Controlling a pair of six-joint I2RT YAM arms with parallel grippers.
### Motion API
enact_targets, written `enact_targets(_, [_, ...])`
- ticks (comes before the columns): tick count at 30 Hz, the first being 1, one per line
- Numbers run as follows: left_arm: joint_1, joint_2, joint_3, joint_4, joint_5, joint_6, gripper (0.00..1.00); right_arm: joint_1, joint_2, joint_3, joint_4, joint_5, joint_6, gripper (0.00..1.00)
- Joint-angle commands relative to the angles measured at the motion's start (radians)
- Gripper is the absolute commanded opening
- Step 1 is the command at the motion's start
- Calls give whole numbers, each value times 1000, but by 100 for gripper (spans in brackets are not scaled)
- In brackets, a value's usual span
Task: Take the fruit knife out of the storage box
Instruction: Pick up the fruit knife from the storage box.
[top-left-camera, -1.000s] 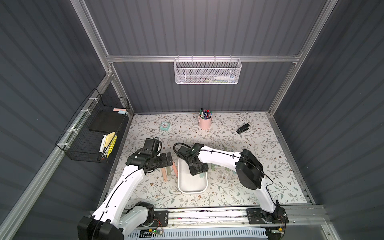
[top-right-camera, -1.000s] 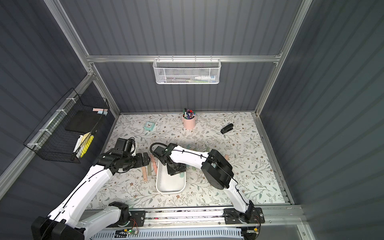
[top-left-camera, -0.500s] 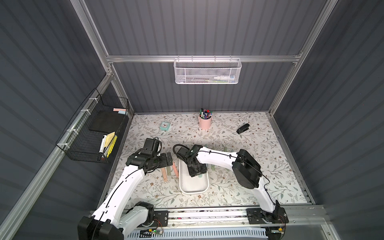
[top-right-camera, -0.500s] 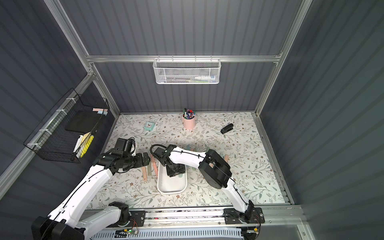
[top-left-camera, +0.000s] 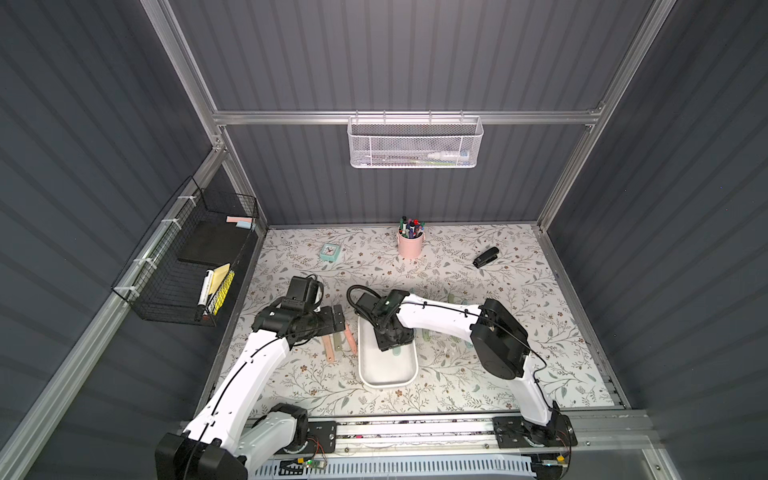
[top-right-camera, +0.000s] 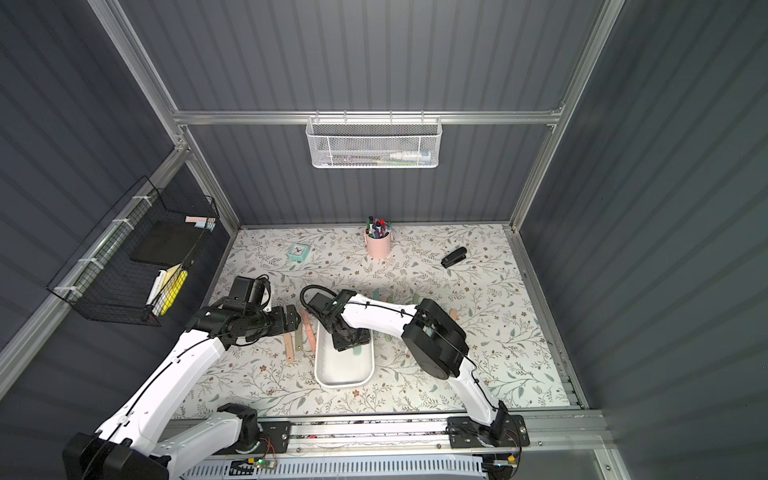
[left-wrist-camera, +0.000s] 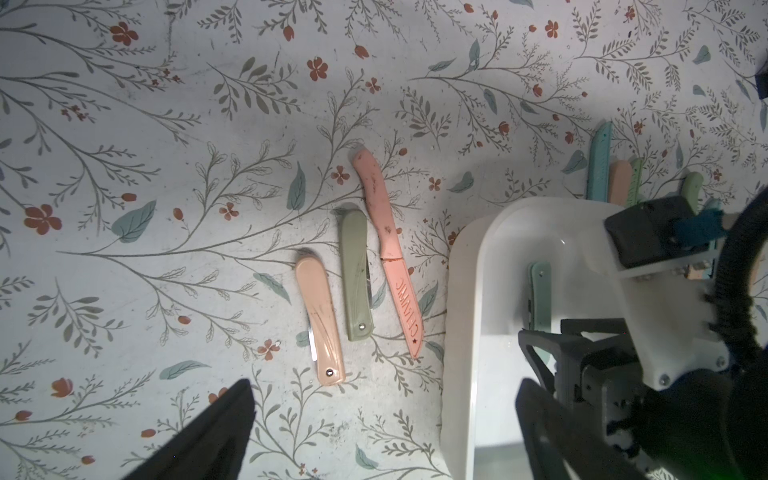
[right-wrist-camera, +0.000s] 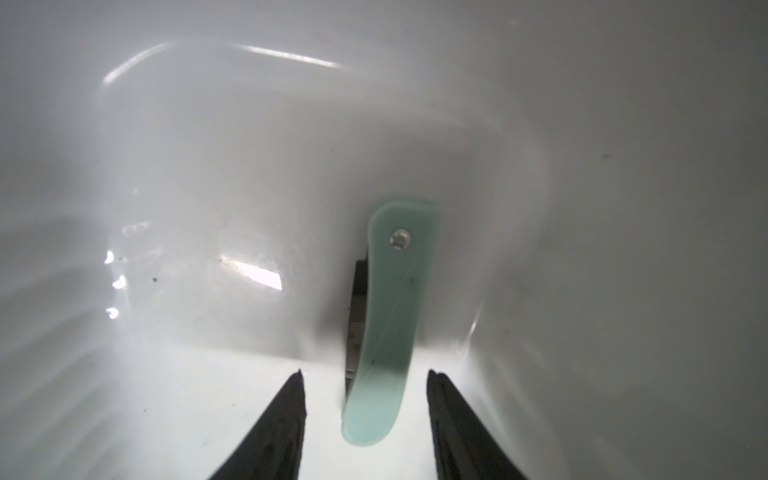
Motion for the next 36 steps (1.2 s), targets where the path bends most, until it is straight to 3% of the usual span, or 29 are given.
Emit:
enact_targets(1, [-4, -16, -4, 0, -9, -5, 99, -5, 21, 29, -37, 41, 2, 52])
enact_targets(17, [-4, -14, -2, 1, -9, -5, 99, -34, 117, 49, -15, -46, -13, 49])
enact_targets(36, [-4, -11, -1, 5, -9, -6, 99, -34, 136, 70, -63, -5, -15, 26])
